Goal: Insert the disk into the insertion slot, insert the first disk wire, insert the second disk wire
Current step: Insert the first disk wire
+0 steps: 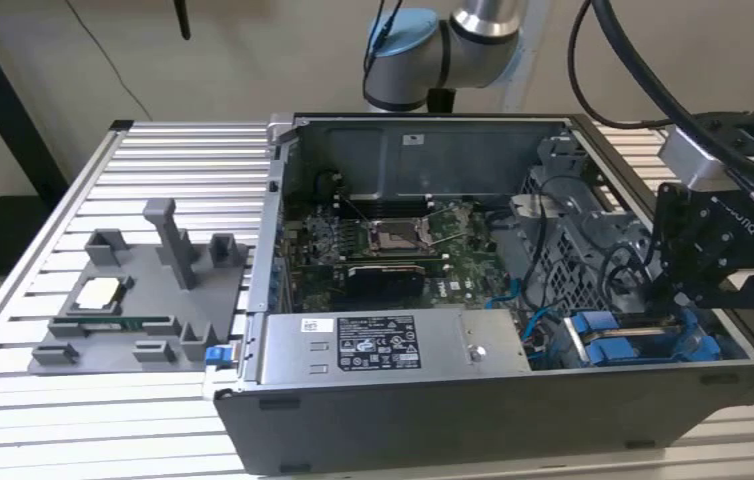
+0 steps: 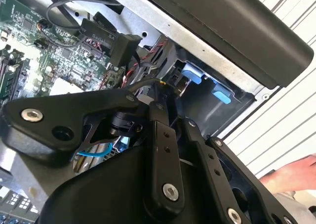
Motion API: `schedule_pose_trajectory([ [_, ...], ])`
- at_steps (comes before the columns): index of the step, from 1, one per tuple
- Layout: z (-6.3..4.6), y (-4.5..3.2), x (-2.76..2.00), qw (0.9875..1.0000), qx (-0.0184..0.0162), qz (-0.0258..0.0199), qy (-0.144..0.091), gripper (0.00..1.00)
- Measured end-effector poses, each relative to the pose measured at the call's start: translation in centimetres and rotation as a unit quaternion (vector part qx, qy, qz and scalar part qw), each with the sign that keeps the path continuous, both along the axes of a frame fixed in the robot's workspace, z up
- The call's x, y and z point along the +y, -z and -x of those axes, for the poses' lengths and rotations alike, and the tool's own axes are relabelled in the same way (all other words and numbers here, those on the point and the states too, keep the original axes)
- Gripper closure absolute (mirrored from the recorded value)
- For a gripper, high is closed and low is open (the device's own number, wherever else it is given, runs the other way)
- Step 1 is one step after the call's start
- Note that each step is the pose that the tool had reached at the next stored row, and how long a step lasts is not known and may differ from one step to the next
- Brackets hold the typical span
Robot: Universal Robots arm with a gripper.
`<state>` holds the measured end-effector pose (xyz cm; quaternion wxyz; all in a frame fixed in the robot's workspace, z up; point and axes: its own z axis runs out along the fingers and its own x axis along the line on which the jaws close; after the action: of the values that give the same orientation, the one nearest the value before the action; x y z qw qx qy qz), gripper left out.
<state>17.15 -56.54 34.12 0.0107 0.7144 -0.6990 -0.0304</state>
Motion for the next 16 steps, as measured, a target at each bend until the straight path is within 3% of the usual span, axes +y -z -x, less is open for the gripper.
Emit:
schedule_pose_trajectory([
  [12,-0.08,0.27,-0.02,0.9999,0.0003,0.0001,0.016,0.81],
  [16,-0.08,0.77,-0.03,0.9998,0.0003,0.0006,0.020,0.81],
])
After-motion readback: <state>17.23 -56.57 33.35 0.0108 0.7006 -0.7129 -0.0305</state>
